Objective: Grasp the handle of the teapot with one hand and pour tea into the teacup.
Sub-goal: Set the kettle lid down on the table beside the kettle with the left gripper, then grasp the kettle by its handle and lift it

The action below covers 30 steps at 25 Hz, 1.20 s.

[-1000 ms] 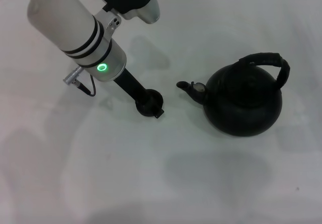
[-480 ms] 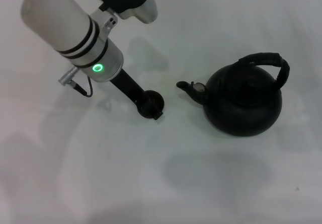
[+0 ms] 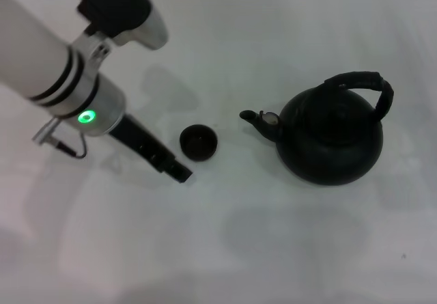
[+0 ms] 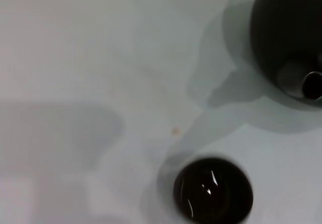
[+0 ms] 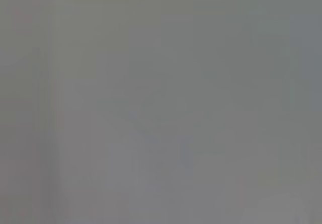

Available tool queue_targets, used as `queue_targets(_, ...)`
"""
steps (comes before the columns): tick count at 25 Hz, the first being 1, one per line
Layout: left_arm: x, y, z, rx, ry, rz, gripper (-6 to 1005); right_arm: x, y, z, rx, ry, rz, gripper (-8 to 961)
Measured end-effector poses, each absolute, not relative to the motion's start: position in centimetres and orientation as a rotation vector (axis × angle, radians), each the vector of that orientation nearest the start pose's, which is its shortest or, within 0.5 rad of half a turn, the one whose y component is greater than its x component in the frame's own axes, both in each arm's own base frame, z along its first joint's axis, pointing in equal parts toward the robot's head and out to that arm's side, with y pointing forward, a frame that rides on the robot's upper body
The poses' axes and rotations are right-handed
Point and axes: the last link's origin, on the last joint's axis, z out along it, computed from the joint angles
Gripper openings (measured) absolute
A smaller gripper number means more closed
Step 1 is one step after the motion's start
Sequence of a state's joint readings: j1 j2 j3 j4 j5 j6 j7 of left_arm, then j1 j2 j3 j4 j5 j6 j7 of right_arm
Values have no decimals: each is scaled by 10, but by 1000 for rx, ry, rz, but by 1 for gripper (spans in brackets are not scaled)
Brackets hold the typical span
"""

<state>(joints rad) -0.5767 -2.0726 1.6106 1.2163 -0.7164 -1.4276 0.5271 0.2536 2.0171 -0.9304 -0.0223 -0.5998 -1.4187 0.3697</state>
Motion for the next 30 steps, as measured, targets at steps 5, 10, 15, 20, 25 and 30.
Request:
queue_targets(5,-194,320,-51,-2714,-1016,476,782,390,246,40,-1539,544,727,751)
queue_targets(10,-205,304,-41,-2721,-988,385,782,391,226,39,-1589,513,739,751)
queue_targets(15,-220,291,-14,-2714,-936,101,781,397,195,48,-1663,535,777,750)
queue_targets(20,-244,283,19,-2669,-860,-247,780,400,158,60,-1739,570,798,750)
queue_targets(25,-276,262,42,-2571,-669,-605,780,386,138,62,-1904,617,705,750)
queue_targets(30,-309,246,53,-2399,-636,-792,779,355,145,46,-2060,602,636,745)
